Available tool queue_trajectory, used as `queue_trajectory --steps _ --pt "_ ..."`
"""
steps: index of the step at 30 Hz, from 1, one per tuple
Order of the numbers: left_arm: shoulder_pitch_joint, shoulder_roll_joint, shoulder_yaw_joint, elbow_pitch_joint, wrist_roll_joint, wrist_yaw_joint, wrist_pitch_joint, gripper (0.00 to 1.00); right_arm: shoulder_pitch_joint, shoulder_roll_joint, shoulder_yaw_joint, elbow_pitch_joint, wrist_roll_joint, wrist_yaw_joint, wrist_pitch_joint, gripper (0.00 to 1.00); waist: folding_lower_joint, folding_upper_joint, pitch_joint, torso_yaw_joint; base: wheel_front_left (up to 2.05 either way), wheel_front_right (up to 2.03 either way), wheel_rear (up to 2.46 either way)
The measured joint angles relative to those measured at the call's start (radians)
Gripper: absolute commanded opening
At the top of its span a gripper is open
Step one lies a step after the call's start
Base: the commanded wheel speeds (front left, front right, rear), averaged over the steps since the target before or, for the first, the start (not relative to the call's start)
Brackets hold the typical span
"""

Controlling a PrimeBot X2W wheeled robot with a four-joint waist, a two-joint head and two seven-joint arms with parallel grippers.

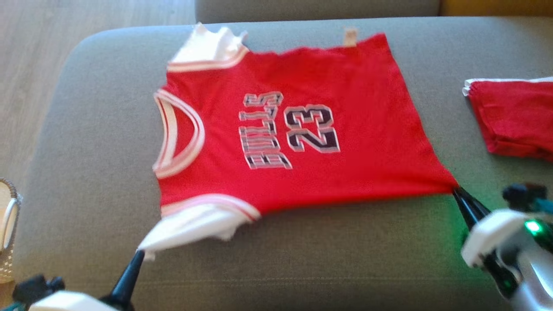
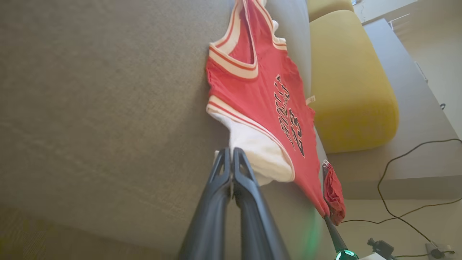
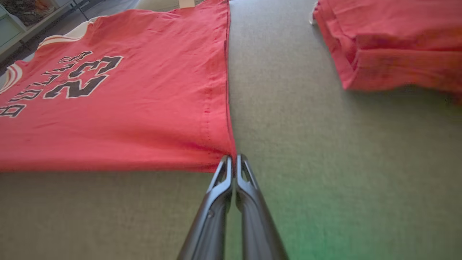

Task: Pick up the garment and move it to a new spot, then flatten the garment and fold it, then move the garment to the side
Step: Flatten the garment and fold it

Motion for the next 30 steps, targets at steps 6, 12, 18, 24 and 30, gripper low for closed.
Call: queue_trajectory --steps 6,12,18,24,30 --pt "0.134 0.032 0.046 -0.154 -0.055 0.084 -0.01 0.0 0.237 -0.024 -0.174 -0.308 -0.033 0.0 0.124 0.0 0.0 0.0 -0.015 0.007 0.0 0.0 0.0" --pt "0.116 0.024 0.076 -0.184 -0.088 0.14 -0.019 0.0 0.326 0.059 -0.283 -0.554 -0.112 0.0 0.288 0.0 0.0 0.0 -0.014 0.007 0.0 0.0 0.0" --pt "-0.094 -0.048 0.047 -0.107 -0.086 0.152 -0.002 0.0 0.263 0.138 -0.311 -0.622 -0.173 0.0 0.413 0.0 0.0 0.0 0.017 0.016 0.0 0.0 0.0" --pt "-0.329 -0.116 0.007 0.047 -0.046 0.128 0.019 0.0 0.095 0.144 -0.322 -0.536 -0.226 0.0 0.44 0.0 0.0 0.0 0.063 0.034 0.0 0.0 0.0" --pt "-0.488 -0.152 0.0 0.21 -0.026 0.069 0.038 0.0 -0.05 0.143 -0.314 -0.439 -0.251 0.0 0.419 0.0 0.0001 0.0 0.111 0.046 0.0 0.0 0.0"
